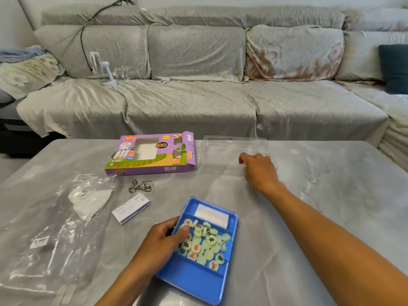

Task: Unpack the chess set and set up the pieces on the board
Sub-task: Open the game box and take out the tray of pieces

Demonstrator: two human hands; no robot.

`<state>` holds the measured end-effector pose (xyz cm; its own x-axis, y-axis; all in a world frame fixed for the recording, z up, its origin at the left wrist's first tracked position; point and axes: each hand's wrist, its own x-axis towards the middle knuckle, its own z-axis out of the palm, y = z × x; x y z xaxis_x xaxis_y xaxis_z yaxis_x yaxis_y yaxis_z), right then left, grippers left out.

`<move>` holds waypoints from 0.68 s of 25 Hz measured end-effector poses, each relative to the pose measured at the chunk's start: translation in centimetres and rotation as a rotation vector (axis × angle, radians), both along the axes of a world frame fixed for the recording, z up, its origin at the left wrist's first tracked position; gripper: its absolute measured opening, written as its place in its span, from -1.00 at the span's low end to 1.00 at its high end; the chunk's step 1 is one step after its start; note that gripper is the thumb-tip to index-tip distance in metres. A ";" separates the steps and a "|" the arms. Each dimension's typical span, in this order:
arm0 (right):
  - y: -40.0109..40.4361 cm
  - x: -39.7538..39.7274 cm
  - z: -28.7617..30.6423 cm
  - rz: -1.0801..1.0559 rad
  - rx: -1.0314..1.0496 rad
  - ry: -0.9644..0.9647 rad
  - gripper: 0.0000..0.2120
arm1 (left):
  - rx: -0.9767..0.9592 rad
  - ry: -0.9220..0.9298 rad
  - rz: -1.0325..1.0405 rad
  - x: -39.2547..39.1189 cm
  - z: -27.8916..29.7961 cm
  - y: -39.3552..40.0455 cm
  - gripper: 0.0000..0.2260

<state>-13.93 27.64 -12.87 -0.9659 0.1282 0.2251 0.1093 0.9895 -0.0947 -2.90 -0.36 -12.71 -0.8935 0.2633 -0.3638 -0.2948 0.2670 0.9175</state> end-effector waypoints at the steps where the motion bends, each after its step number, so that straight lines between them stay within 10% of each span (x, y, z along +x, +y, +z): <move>1: 0.2 -0.5 -0.4 -0.001 0.001 -0.048 -0.70 | -0.018 0.015 -0.033 -0.1 -0.1 -0.2 -0.87; 6: -1.0 2.3 -0.9 0.067 -0.289 0.106 -0.79 | -0.124 0.172 -0.164 0.0 -1.2 -0.4 -0.85; 10: -4.0 13.4 -1.3 0.268 -0.532 -0.165 -0.82 | -0.389 0.385 -0.198 0.7 -2.2 0.1 -0.85; 17: -5.6 26.6 -3.0 0.391 -0.022 0.054 -0.74 | -0.990 0.744 -0.252 7.5 -1.2 1.9 -0.55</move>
<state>12.71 22.08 -15.88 -0.9294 -0.2419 0.2786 -0.2816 0.9530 -0.1119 4.62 1.57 -13.94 -0.9311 0.3589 0.0660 0.3645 0.9061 0.2147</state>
